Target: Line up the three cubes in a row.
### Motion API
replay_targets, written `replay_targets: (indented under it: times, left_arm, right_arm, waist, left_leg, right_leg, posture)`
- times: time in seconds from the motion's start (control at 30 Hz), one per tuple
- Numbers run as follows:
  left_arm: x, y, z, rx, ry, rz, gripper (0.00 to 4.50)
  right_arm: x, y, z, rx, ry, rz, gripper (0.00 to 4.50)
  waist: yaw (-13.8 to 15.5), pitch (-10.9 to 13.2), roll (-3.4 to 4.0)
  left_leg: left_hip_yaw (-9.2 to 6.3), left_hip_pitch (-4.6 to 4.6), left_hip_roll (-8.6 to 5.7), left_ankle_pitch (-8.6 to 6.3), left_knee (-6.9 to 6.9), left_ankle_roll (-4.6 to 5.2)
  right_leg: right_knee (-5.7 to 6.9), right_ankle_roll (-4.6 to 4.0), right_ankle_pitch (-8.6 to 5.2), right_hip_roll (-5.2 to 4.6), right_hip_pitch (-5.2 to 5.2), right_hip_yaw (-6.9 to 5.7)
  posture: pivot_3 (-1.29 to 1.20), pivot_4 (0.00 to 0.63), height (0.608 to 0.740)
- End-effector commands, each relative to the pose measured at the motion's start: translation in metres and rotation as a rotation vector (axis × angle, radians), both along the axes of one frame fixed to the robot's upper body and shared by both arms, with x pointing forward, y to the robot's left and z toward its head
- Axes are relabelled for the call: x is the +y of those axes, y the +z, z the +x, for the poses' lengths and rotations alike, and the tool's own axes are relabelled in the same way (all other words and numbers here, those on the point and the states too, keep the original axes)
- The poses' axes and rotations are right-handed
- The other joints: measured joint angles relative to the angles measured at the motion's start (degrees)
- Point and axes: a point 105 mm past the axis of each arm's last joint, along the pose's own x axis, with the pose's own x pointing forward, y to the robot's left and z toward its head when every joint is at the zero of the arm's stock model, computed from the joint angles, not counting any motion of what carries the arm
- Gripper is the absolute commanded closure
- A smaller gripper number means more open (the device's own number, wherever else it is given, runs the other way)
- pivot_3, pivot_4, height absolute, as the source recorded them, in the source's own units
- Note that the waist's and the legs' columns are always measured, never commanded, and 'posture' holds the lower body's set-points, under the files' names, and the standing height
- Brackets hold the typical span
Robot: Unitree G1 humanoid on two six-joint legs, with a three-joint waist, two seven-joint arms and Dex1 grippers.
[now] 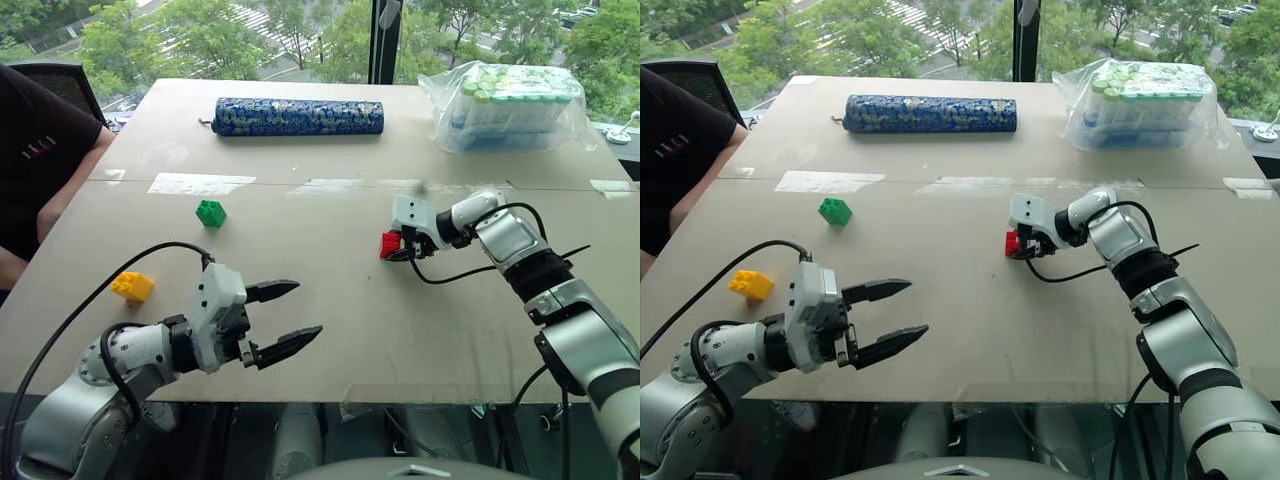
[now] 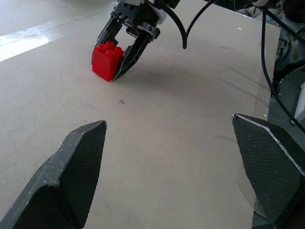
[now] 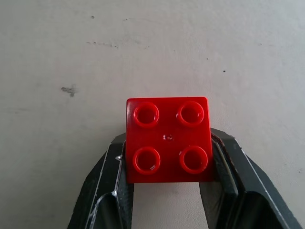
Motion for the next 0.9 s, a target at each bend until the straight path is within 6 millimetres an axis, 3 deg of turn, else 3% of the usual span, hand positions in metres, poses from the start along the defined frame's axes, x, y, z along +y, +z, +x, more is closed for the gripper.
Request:
replay_targets:
  times: [0.03,0.13,0.17,0.37,0.6,0.77,0.9]
  left_arm:
    - [0.0,0.002,0.001,-0.028,0.001,-0.001,0.19]
    - [0.002,-0.002,0.002,-0.024,0.021,0.001,0.19]
    - [0.003,-0.003,0.001,-0.019,0.032,-0.003,0.19]
    - [0.031,-0.007,0.018,-0.016,0.276,-0.035,0.19]
    - [0.107,0.006,0.079,-0.071,0.877,-0.029,0.19]
    - [0.122,0.014,0.113,-0.045,0.966,0.029,0.19]
    - [0.126,0.022,0.148,-0.046,0.93,0.076,0.19]
  right_arm:
    - [0.004,0.013,0.001,-0.011,0.027,0.035,1.76]
    - [0.003,0.015,0.003,-0.036,0.031,0.049,0.28]
    - [0.002,0.017,0.003,-0.041,0.032,0.055,0.04]
    - [-0.008,0.036,-0.01,-0.084,0.077,0.135,0.04]
    - [-0.02,0.099,-0.065,-0.223,0.103,0.553,0.04]
    - [-0.02,0.113,-0.104,-0.287,0.059,0.689,0.04]
    - [-0.017,0.111,-0.118,-0.307,0.019,0.692,0.04]
  waist:
    - [0.0,0.0,0.0]
    - [0.01,0.0,0.0]
    - [0.0,0.0,0.0]
    - [0.17,0.01,0.02]
    - [0.63,0.03,-0.01]
    - [0.41,0.02,-0.06]
    - [0.33,0.05,-0.13]
  left_leg:
    - [0.0,0.0,0.0,0.0,0.0,0.0]
    - [0.01,0.0,0.0,0.0,0.0,0.0]
    - [0.02,0.0,0.0,0.0,0.0,0.0]
    - [0.01,-0.01,0.0,0.0,-0.02,0.0]
    - [-0.11,-0.02,0.0,0.0,0.02,0.01]
    - [-0.22,-0.03,-0.02,-0.01,0.04,0.0]
    - [-0.27,-0.02,-0.04,0.0,0.04,-0.01]
  right_leg:
    - [0.0,0.0,0.0,0.0,0.0,0.0]
    - [-0.01,0.0,0.0,0.0,0.0,0.01]
    - [-0.01,0.0,0.0,0.0,0.0,0.01]
    - [0.0,0.0,0.0,0.0,-0.03,0.02]
    - [0.03,0.02,0.01,-0.01,0.07,-0.1]
    - [0.02,0.04,0.01,0.0,0.14,-0.19]
    - [0.05,0.03,0.01,0.01,0.14,-0.25]
  posture:
    - [0.0,0.15,0.74]
    - [0.0,0.15,0.74]
    - [0.0,0.15,0.74]
    - [0.0,0.15,0.74]
    - [0.0,0.15,0.74]
    - [0.0,0.15,0.74]
    - [0.0,0.15,0.74]
